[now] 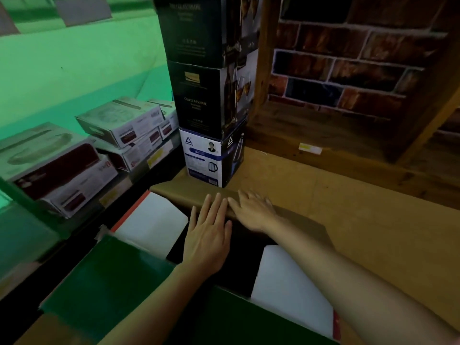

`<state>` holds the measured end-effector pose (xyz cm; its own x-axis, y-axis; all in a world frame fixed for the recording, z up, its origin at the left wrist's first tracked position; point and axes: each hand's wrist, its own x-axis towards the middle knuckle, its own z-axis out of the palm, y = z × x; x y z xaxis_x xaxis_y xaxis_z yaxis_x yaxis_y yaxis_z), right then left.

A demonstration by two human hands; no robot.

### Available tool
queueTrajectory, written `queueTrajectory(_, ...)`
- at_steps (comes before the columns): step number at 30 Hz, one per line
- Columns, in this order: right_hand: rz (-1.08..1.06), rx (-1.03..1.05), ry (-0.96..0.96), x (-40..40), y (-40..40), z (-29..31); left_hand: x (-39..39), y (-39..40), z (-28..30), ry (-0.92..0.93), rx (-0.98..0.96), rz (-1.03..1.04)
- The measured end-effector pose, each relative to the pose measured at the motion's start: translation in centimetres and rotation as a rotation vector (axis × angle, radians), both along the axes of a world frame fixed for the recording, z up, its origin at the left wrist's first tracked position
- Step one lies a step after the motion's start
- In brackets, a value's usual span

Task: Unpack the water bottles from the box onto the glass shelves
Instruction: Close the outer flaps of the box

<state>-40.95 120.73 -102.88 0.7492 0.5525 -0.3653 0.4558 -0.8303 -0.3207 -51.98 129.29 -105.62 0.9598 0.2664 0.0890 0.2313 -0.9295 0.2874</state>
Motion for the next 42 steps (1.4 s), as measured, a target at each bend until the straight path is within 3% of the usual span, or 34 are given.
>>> queueTrajectory(4,-0.095,0.001,0.115,1.8,1.7,-0.6,0.0,0.1,0.0,-0.018,0.019,-0.018)
queueTrajectory(10,-0.101,-0.027,0.106,1.6,2.2,-0.3,0.0,0.2,-0.6,-0.06,0.009,-0.025)
queueTrajectory(17,-0.122,0.003,-0.077,0.2,1.2,1.6,-0.7,-0.4,-0.2,-0.061,-0.003,-0.064)
queueTrajectory(21,-0.135,0.044,-0.302,-1.0,0.2,3.7,-1.0,-0.7,0.0,-0.074,0.022,-0.071)
queueTrajectory(32,-0.064,0.192,-0.669,-7.5,-0.8,8.4,-3.4,-0.7,3.2,-0.267,-0.091,-0.037)
queueTrajectory(37,-0.03,0.183,-0.745,-11.2,-0.8,8.9,-6.0,-0.7,3.6,-0.314,-0.128,-0.014)
queueTrajectory(42,0.054,0.116,-0.66,-14.6,-1.8,8.9,-7.7,-1.0,3.4,-0.24,-0.175,0.072)
